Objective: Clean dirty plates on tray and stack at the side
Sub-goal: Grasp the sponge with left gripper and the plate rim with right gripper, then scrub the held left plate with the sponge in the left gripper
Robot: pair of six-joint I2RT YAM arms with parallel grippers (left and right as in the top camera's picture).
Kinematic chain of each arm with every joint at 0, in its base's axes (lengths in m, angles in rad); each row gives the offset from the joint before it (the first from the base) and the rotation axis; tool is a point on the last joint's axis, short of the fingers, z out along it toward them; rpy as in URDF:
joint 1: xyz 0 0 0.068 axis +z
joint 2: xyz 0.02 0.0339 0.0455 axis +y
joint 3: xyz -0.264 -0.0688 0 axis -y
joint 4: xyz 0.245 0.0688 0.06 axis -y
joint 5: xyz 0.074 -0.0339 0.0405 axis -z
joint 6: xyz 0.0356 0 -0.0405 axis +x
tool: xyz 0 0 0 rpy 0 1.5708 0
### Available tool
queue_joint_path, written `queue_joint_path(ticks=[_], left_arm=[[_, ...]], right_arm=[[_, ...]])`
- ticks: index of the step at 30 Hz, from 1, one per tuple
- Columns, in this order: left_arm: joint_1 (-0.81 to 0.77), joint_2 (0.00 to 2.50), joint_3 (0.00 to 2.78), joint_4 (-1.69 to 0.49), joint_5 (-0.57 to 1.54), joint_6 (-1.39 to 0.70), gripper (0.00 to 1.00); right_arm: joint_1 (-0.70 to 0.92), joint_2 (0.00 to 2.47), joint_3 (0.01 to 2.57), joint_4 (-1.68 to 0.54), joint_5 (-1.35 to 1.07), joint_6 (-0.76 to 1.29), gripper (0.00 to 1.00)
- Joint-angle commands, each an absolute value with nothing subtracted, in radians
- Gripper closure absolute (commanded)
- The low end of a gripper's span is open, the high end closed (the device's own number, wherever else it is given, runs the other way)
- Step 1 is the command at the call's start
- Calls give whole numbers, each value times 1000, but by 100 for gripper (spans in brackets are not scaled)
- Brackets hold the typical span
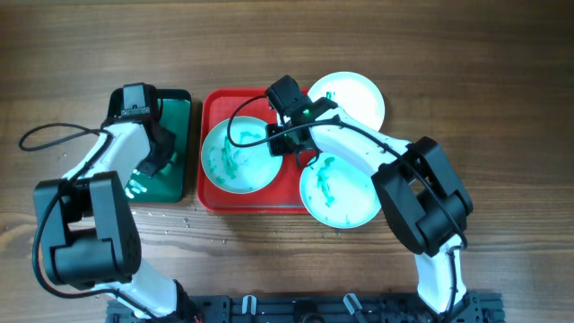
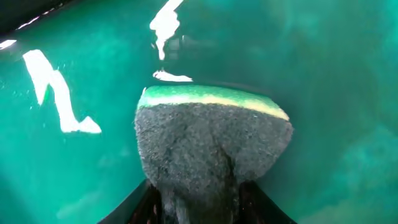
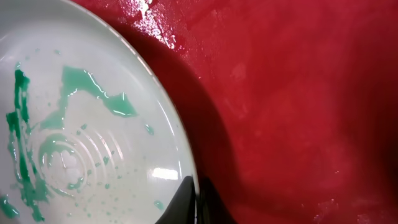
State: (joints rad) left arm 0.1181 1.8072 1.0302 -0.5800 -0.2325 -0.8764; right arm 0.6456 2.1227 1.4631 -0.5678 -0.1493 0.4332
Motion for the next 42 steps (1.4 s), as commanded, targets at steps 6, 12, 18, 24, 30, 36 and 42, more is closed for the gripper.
queue_joint_path(ticks=[6, 12, 18, 24, 30, 36, 42], left_arm=[[123, 1752, 1060, -607, -221, -985, 66], [123, 1776, 1058, -599, -217, -985, 73], [122, 1822, 1058, -617, -195, -984, 75], [122, 1816, 1063, -646, -179, -845, 96], [122, 1690, 1134, -652, 18, -524, 96], [95, 1547, 1139, -687, 253, -315, 96], [-47, 1580, 1129, -701, 240, -268, 96]], right_arm=[[654, 2156, 1472, -566, -174, 393, 96], [654, 2156, 1472, -565, -178, 392, 96], [654, 2156, 1472, -565, -178, 392, 96], [653, 2156, 1472, -565, -184, 392, 96], [650, 2156, 1478, -566, -253, 366, 96], [585, 2152, 1489, -657, -260, 479, 96], [561, 2152, 1487, -691, -260, 519, 96]])
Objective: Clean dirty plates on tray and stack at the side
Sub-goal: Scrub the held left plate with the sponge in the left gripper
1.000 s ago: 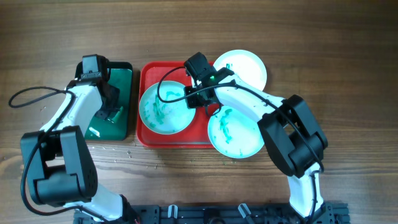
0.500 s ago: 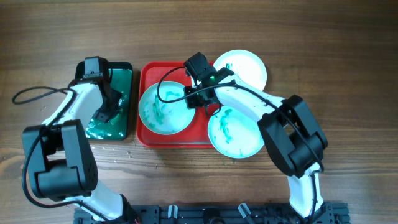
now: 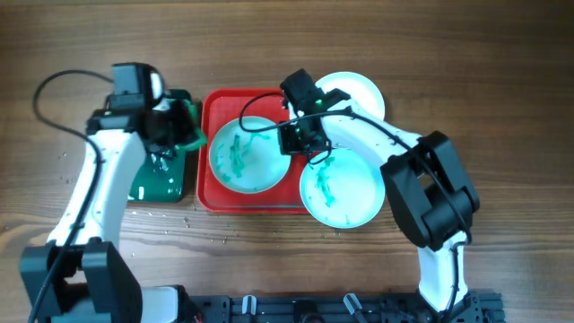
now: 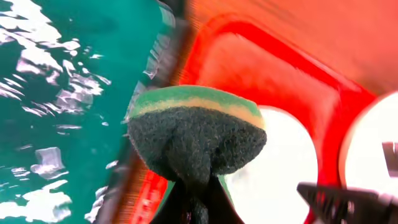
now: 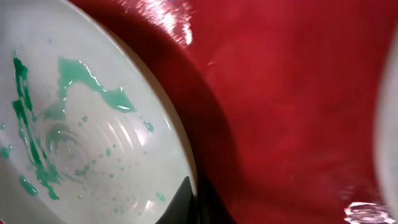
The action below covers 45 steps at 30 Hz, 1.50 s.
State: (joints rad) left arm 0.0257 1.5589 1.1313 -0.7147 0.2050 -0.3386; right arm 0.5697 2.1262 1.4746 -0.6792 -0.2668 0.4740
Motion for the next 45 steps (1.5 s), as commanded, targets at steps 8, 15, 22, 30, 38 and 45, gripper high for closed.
queue_joint_path(ticks=[8, 15, 22, 30, 38, 45], left_arm=[[-193, 1734, 1129, -652, 81, -117, 96], [-200, 1839, 1129, -601, 80, -112, 96], [-206, 1872, 1129, -567, 118, -238, 96], [-276, 1872, 1129, -583, 315, -190, 96], [-276, 1872, 1129, -790, -151, -803, 96], [-337, 1877, 1127, -669, -151, -867, 96]], right_arm=[[556, 2153, 1484, -668, -307, 442, 96], [518, 2154, 1450, -594, -478, 353, 96], [500, 2154, 1428, -569, -499, 361, 96], [500, 2154, 1428, -568, -497, 367, 96], [500, 2154, 1428, -560, -491, 368, 96], [500, 2154, 1426, -558, -488, 369, 96]])
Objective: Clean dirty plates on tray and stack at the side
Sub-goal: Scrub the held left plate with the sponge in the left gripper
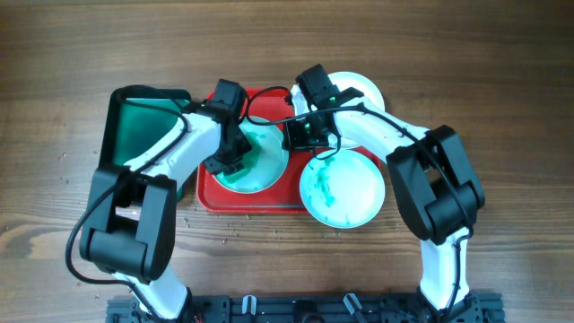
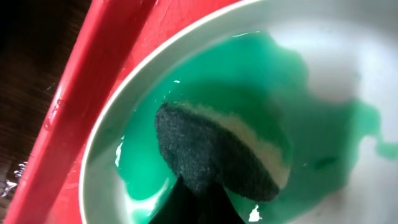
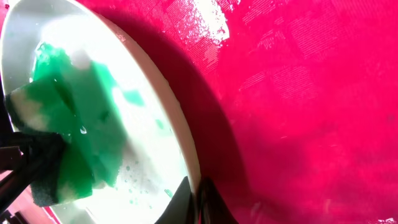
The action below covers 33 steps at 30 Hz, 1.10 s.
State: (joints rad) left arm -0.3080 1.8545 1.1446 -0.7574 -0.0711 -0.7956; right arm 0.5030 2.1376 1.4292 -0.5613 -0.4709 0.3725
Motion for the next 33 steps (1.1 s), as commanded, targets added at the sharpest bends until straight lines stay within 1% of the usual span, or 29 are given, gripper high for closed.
queue_joint_path(ticks=[1, 4, 6, 8, 10, 12, 13, 19, 21, 23, 25, 26, 30, 33], left_arm=[[-347, 1880, 1127, -628, -151, -860, 96], [-390, 1901, 1127, -444, -150, -758, 96], [-410, 1902, 1127, -390, -146, -696, 96], [-424, 1902, 1128, -382, -95, -569, 96], [-430, 1902, 1128, -394, 28, -402, 96], [-429, 1902, 1128, -448, 211, -228, 96], [-425, 1902, 1128, -479, 259, -181, 96], [-365, 1884, 1128, -672, 317, -84, 96], [-331, 1875, 1128, -713, 288, -85, 96], [-292, 1873, 1128, -749, 167, -129, 96], [-250, 1874, 1128, -785, -21, -315, 96], [-239, 1874, 1128, -796, -58, -368, 96], [-217, 1876, 1128, -815, -88, -604, 96], [-233, 1878, 1128, -757, -132, -727, 96]], right_arm=[[500, 2154, 1426, -558, -488, 368, 96], [500, 2154, 1425, -558, -487, 368, 96], [500, 2154, 1425, -558, -486, 367, 96], [500, 2154, 1425, -557, -476, 370, 96], [500, 2154, 1425, -554, -475, 369, 96], [500, 2154, 1425, -546, -476, 369, 96], [500, 2154, 1425, -544, -476, 369, 96], [500, 2154, 1425, -543, -476, 368, 96], [500, 2154, 1425, -543, -476, 369, 96], [500, 2154, 1425, -543, -476, 369, 96], [500, 2154, 1425, -543, -476, 369, 96], [500, 2154, 1425, -543, -476, 369, 96], [500, 2154, 1425, -542, -476, 370, 96], [500, 2154, 1425, -542, -472, 371, 96]])
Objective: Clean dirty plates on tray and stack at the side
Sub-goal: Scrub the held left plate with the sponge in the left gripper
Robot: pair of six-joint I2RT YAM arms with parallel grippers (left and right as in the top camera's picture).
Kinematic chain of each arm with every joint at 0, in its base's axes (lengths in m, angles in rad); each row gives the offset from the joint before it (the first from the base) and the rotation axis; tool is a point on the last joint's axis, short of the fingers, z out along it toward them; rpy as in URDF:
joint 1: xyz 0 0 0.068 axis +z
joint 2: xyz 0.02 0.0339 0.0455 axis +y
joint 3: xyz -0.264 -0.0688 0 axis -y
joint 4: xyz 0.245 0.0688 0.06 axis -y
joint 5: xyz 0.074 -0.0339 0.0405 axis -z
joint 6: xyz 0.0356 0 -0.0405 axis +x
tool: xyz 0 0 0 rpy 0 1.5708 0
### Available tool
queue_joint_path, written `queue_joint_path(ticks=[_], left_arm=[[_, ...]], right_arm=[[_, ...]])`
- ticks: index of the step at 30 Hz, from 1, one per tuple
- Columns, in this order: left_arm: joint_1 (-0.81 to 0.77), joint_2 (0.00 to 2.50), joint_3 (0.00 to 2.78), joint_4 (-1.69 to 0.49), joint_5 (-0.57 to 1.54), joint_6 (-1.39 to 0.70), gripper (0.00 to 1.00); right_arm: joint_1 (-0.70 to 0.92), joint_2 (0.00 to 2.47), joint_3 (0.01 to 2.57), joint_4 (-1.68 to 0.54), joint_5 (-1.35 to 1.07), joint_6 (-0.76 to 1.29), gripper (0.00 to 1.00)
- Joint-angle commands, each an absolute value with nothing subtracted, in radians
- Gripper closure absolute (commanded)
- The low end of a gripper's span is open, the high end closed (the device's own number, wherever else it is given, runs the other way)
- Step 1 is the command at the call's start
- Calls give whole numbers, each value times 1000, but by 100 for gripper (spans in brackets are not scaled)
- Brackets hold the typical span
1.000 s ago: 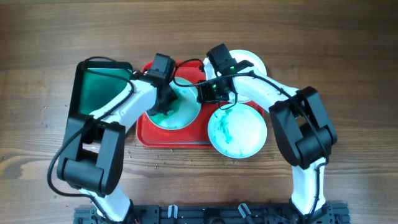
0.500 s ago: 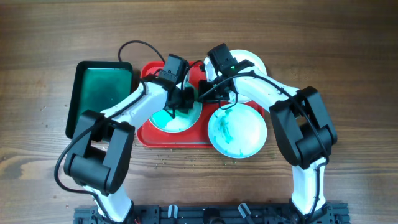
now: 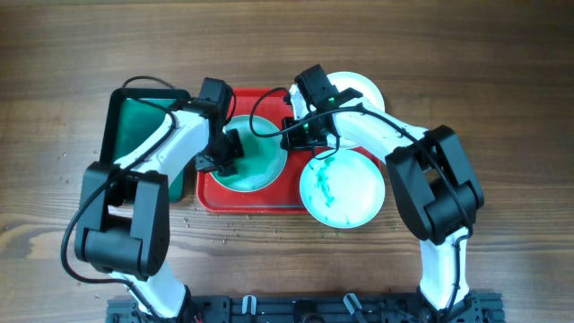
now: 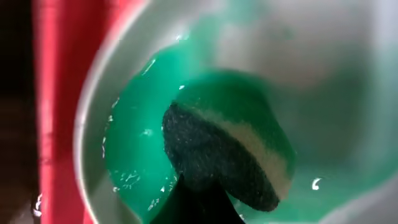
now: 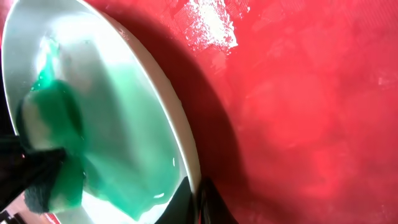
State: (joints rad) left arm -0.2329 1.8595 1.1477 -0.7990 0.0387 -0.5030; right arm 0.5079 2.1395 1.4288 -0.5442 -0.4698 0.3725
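Note:
On the red tray (image 3: pixel 215 196) lies a white plate (image 3: pixel 269 170) flooded with green soapy water. My left gripper (image 3: pixel 230 152) is shut on a green-and-dark sponge (image 4: pixel 224 155), pressed into the left part of that plate (image 4: pixel 93 124). Over at the plate's right rim, my right gripper (image 3: pixel 291 135) is shut on the edge (image 5: pixel 186 155), one finger inside and one outside. The sponge (image 5: pixel 46 180) shows at the lower left of the right wrist view. A second dirty plate (image 3: pixel 341 188) with green smears lies right of the tray, half on the table.
A green water basin (image 3: pixel 134 121) stands left of the tray. A clean white plate (image 3: pixel 359 94) lies behind the right arm at the back right. Water drops speckle the wood (image 3: pixel 193 220) in front of the tray and basin.
The left gripper and sponge have shifted a little to the left within the plate, and the green water covers more of it. The right gripper keeps its hold on the rim.
At first the left gripper held the sponge down in the green basin while the right gripper pinched the tray plate's rim. Then the sponge hung above the tray's left edge. Then it was pressed into the plate, spreading green water, and now sits further left in it.

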Motion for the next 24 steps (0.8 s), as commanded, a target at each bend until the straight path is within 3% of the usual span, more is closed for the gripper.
queue_joint_path(ticks=[1, 7, 12, 17, 20, 24], left_arm=[[-237, 1878, 1128, -721, -144, -741, 96], [-261, 1879, 1128, -458, -96, -736, 96], [-294, 1879, 1128, -400, 263, -323, 96], [-287, 1879, 1128, -454, 437, -197, 96], [-257, 1879, 1128, -458, 325, -272, 96], [-216, 1879, 1128, -488, -55, -595, 96]], right_arm=[[500, 2154, 1425, -542, -472, 370, 96], [500, 2154, 1425, -543, -471, 370, 96], [500, 2154, 1425, -539, -468, 370, 96], [500, 2154, 1425, -539, -468, 370, 96], [500, 2154, 1425, -539, -468, 370, 96], [500, 2154, 1425, -539, -469, 370, 96]])
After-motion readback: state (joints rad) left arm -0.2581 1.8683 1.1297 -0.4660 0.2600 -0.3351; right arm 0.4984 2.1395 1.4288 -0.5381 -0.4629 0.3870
